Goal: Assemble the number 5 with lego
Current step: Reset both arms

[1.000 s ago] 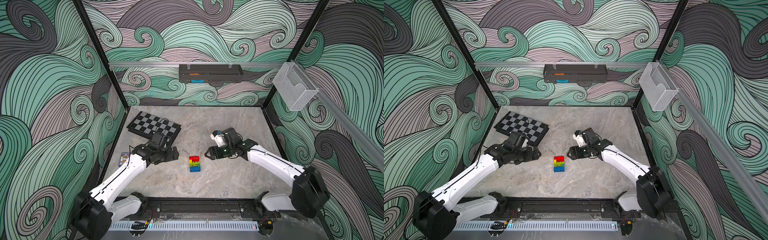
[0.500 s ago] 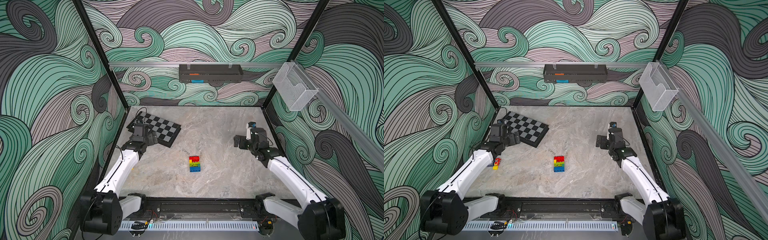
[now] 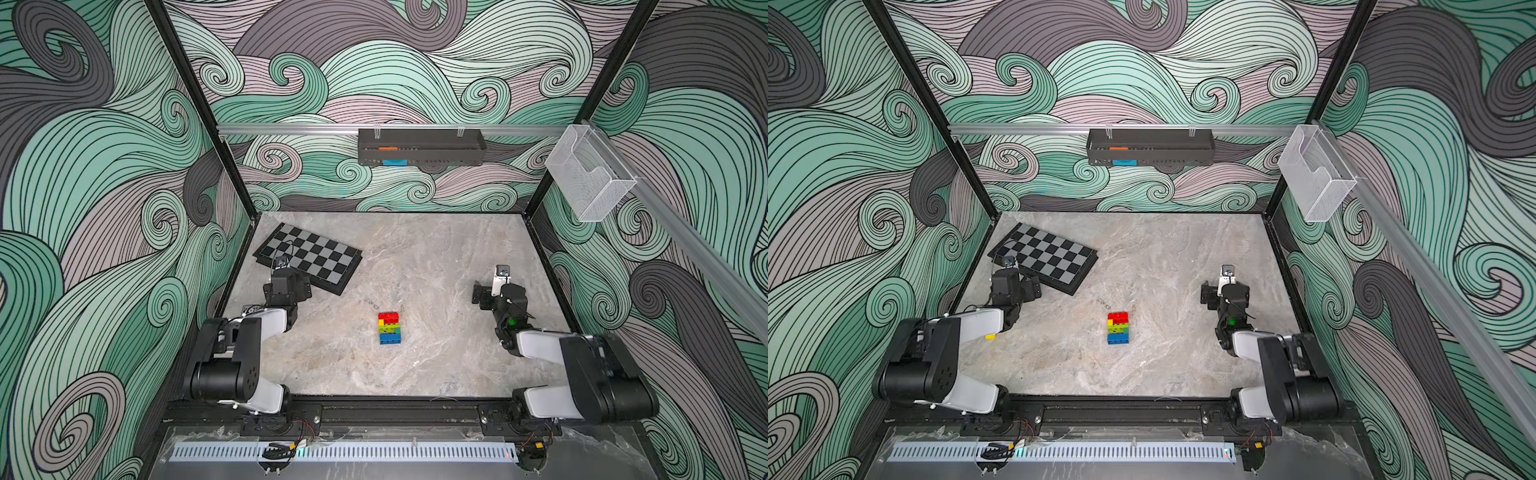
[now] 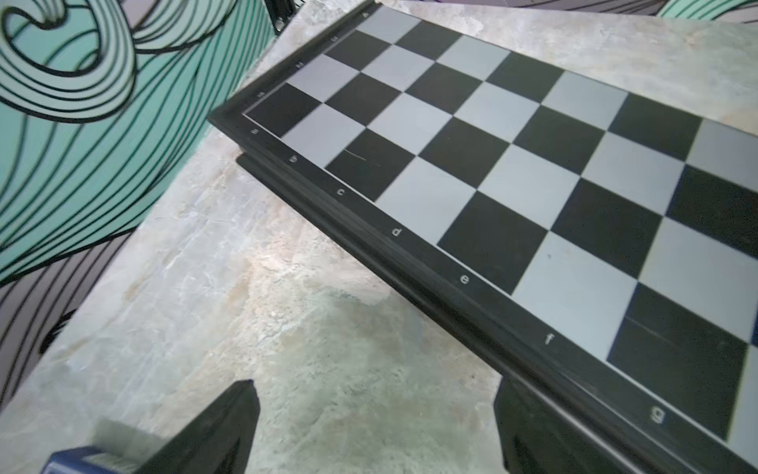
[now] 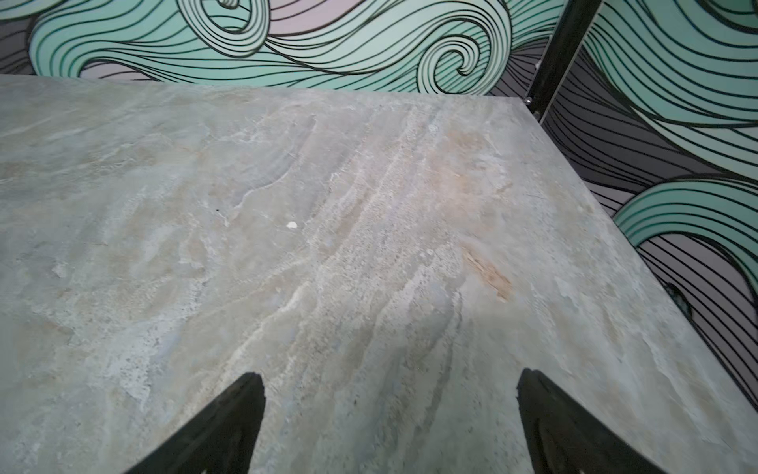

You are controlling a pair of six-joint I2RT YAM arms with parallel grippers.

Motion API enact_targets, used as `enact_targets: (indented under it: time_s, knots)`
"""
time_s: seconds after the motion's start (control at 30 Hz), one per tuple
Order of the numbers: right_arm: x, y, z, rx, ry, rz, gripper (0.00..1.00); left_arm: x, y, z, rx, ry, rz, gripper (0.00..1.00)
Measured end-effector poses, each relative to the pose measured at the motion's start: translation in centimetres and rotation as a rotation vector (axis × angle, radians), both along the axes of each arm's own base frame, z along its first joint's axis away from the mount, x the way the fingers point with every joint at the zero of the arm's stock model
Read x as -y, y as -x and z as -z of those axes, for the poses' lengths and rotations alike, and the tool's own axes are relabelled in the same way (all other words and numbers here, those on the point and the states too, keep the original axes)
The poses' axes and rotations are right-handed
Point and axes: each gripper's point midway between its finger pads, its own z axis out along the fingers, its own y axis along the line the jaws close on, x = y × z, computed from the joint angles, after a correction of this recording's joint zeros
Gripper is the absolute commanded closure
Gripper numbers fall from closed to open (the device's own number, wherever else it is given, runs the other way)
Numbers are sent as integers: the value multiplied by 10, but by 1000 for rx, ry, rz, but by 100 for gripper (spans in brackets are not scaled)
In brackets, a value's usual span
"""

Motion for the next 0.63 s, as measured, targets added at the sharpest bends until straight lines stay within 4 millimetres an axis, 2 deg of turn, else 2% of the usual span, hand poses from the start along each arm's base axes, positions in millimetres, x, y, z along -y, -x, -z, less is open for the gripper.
enact_targets:
  time_s: [0.07,0.13,0.3,0.47,0.63]
  knots:
    - [-4,-4,16,-51,4,-28,1,4,-1,3,29,0,27,1]
    - [-5,-10,10,-20,7,-33,1,6,-1,4,32,5,41,1]
    - [-14,-18,-15,83,34,-63,1,8,-10,-10,95,6,58,1]
    - [-25,-15,-18,109,55,-102,1,8,-11,-11,101,9,61,1]
    - [-17,-26,-23,108,29,-116,1,8,-11,-11,103,9,61,1]
